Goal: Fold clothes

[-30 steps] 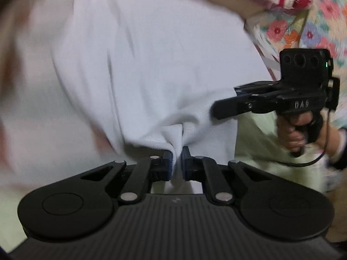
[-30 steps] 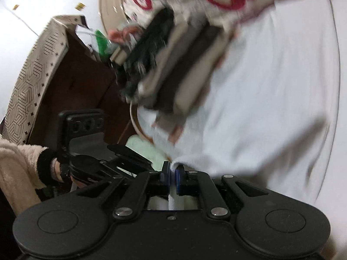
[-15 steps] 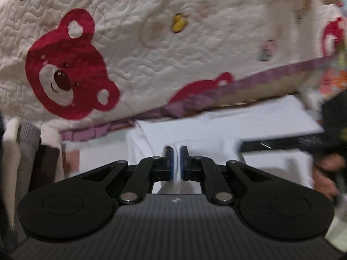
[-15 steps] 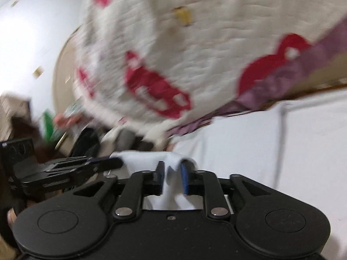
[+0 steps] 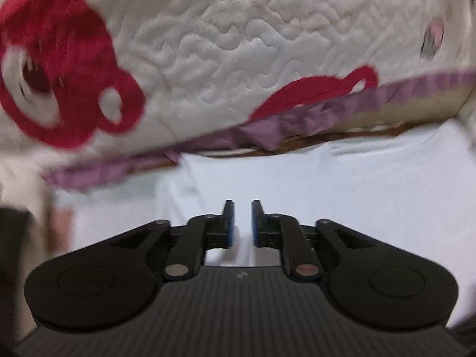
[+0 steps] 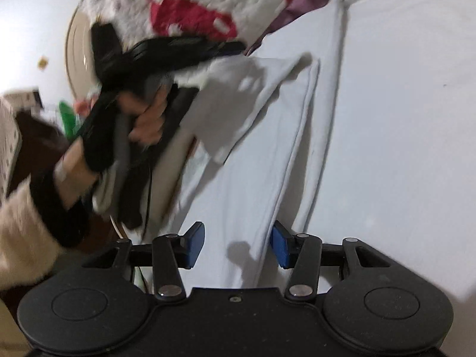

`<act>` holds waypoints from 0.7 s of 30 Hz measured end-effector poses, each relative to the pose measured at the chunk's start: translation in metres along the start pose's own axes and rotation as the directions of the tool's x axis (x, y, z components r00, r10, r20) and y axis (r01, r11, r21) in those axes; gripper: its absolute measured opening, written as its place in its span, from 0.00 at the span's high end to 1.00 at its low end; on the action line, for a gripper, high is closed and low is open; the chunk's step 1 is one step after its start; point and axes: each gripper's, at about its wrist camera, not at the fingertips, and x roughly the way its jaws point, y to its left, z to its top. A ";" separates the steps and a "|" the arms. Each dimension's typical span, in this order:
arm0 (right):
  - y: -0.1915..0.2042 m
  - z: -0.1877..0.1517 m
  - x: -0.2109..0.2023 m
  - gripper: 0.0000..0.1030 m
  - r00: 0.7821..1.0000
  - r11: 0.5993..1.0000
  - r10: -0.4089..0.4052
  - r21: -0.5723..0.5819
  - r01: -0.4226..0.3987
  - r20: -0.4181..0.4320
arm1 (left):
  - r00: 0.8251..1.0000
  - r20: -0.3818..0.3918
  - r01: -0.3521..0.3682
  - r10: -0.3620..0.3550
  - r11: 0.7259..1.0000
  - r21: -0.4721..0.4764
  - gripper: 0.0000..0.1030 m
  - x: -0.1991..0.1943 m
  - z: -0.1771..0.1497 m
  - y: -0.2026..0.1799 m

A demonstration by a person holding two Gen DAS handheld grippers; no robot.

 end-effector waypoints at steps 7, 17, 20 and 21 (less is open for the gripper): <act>0.010 -0.012 0.002 0.47 0.994 0.998 0.020 -0.051 -0.026 -0.111 | 0.993 0.074 0.089 -0.092 0.995 0.042 0.48 -0.051 -0.027 0.005; 0.020 -0.026 0.003 0.47 0.968 0.994 0.064 -0.067 -0.083 -0.244 | 0.975 -0.129 0.187 -0.179 0.981 0.052 0.33 -0.058 -0.077 -0.015; 0.025 -0.029 0.003 0.46 0.966 0.994 0.059 -0.073 -0.080 -0.253 | 0.978 -0.183 0.132 -0.105 0.981 0.143 0.33 -0.042 -0.073 -0.029; 0.026 -0.030 0.003 0.46 0.966 0.994 0.057 -0.075 -0.079 -0.252 | 0.977 -0.199 0.114 -0.079 0.978 0.173 0.31 -0.036 -0.071 -0.033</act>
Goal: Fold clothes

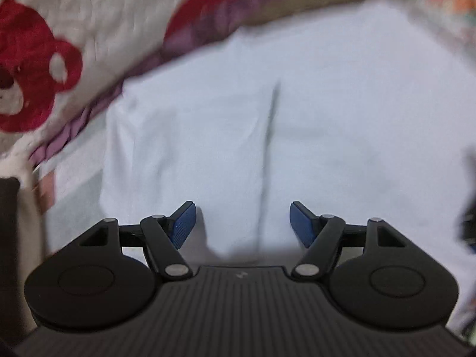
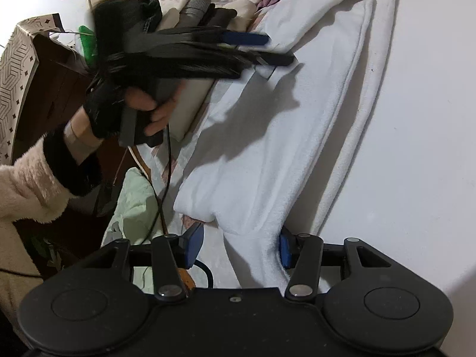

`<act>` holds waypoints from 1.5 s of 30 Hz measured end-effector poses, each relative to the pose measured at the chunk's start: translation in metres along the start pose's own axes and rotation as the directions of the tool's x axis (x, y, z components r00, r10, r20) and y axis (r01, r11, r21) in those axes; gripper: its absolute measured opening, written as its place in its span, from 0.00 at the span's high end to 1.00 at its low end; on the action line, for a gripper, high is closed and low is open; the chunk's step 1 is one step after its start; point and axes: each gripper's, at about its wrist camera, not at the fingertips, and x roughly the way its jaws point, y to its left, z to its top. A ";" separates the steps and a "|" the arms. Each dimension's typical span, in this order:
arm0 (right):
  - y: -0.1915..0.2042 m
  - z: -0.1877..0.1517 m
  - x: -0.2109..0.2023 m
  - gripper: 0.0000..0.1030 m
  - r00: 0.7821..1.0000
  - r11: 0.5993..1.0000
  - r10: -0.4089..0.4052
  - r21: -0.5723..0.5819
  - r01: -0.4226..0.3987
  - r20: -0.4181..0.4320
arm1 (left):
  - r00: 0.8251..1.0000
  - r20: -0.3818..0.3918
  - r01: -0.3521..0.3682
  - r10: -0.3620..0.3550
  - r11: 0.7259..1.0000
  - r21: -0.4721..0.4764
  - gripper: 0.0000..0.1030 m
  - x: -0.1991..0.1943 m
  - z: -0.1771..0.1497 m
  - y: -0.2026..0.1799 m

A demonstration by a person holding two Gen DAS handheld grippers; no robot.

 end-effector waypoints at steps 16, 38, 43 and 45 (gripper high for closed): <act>0.016 -0.010 0.002 0.45 0.999 0.999 0.017 -0.035 -0.019 -0.041 | 0.890 0.243 -0.444 0.385 0.852 0.276 0.85 0.057 0.155 0.004; 0.045 -0.030 -0.012 0.45 0.989 0.970 -0.145 -0.192 0.148 0.030 | 0.999 -0.009 -0.052 0.051 0.972 -0.230 0.35 -0.083 -0.053 0.050; 0.034 -0.026 -0.027 0.45 0.988 0.988 -0.124 -0.078 0.131 0.094 | 0.995 0.064 0.102 -0.082 0.905 -0.413 0.38 -0.113 -0.134 0.044; 0.026 -0.025 -0.029 0.45 0.986 0.995 -0.099 0.002 0.099 0.131 | 0.987 0.093 0.162 -0.134 0.874 -0.458 0.38 -0.121 -0.159 0.044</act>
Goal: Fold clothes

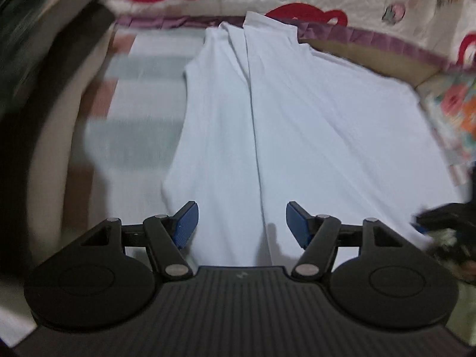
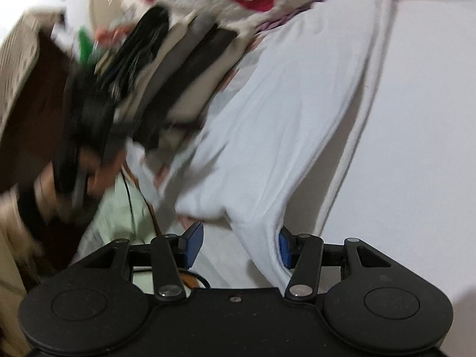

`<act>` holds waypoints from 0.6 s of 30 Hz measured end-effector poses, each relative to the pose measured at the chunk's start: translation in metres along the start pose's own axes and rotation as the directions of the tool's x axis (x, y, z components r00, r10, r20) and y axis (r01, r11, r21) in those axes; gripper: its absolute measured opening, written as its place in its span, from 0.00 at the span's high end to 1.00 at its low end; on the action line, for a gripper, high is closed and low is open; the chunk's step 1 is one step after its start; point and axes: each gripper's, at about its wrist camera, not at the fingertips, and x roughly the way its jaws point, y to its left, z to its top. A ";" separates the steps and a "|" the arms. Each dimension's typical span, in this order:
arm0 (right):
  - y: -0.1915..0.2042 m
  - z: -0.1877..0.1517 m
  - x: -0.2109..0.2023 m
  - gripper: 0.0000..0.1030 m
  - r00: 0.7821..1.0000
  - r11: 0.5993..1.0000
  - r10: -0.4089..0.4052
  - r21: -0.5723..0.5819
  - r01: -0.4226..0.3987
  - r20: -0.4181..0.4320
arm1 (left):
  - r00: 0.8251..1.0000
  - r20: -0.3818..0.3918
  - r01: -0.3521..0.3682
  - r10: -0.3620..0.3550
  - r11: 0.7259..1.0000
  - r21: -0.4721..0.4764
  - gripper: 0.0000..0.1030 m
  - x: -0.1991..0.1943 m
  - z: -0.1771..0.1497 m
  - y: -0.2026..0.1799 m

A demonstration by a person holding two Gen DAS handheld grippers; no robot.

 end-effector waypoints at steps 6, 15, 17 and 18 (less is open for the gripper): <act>-0.024 0.000 0.008 0.45 0.987 0.940 0.043 0.327 -0.093 0.158 | 0.971 -0.067 0.229 -0.229 0.973 -0.019 0.37 -0.012 -0.042 0.003; -0.010 0.000 0.015 0.83 0.990 0.948 0.018 0.313 -0.063 0.142 | 0.966 -0.097 0.247 -0.240 0.967 0.064 0.33 0.015 -0.056 -0.016; -0.011 -0.001 0.012 0.84 0.991 0.952 0.016 0.301 -0.056 0.133 | 0.956 -0.101 0.283 -0.276 0.957 0.061 0.32 0.021 -0.055 -0.015; -0.011 -0.001 0.011 0.84 0.992 0.954 0.015 0.295 -0.052 0.129 | 0.949 -0.105 0.301 -0.297 0.953 0.021 0.32 0.023 -0.051 -0.010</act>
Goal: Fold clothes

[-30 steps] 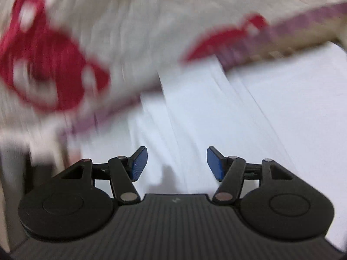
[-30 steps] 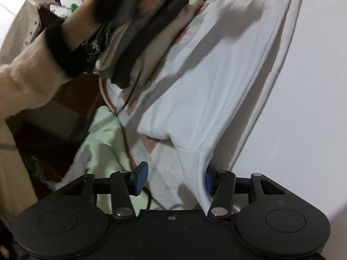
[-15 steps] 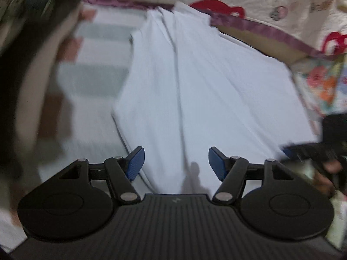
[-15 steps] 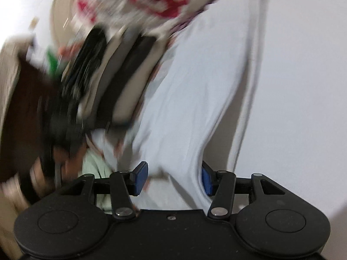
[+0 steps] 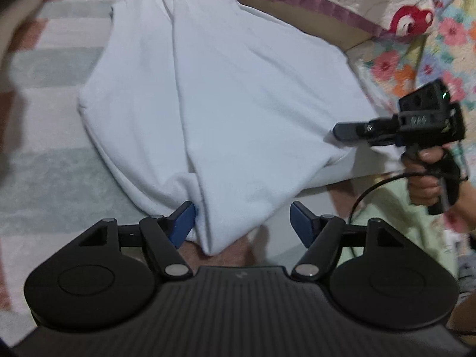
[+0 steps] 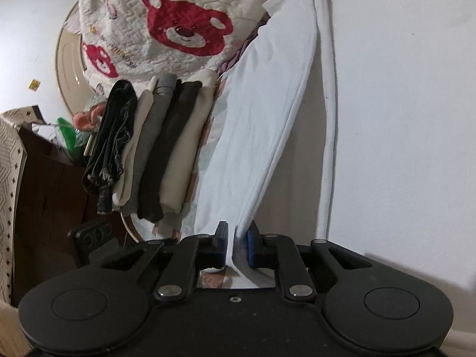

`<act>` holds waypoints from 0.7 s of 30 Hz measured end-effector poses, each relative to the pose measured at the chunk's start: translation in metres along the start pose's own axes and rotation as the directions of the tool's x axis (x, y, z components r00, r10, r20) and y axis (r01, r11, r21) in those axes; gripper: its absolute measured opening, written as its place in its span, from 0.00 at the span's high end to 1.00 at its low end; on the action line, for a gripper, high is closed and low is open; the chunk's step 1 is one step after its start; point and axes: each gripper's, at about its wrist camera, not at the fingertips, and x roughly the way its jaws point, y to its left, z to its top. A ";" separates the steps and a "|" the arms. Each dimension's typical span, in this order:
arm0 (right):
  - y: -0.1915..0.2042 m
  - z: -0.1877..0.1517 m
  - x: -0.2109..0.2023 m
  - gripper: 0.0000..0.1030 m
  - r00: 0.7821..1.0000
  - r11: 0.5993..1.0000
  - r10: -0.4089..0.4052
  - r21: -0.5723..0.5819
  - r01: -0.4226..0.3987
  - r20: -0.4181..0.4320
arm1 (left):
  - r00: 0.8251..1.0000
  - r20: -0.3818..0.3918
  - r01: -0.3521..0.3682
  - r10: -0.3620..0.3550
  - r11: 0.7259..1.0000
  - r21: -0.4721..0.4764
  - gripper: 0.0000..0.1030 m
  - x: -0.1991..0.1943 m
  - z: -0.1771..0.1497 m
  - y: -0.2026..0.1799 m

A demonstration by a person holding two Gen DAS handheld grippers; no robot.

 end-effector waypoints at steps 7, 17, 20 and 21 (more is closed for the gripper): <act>0.002 -0.001 -0.006 0.80 0.999 0.997 -0.034 -0.063 0.033 -0.018 | 0.996 -0.002 0.090 -0.091 0.989 -0.114 0.42 -0.006 0.009 0.018; 0.017 -0.008 0.002 0.66 0.991 0.961 -0.136 -0.243 0.135 0.012 | 1.000 -0.023 0.001 -0.001 1.000 -0.032 0.59 -0.002 0.006 -0.001; 0.032 -0.014 0.002 0.64 0.984 0.907 -0.167 -0.382 0.176 0.058 | 0.999 0.026 0.023 -0.024 1.000 0.005 0.71 -0.007 0.007 -0.008; 0.037 -0.016 0.003 0.64 0.982 0.884 -0.175 -0.427 0.189 0.073 | 0.998 0.057 0.037 -0.038 0.999 0.018 0.86 -0.010 0.007 -0.010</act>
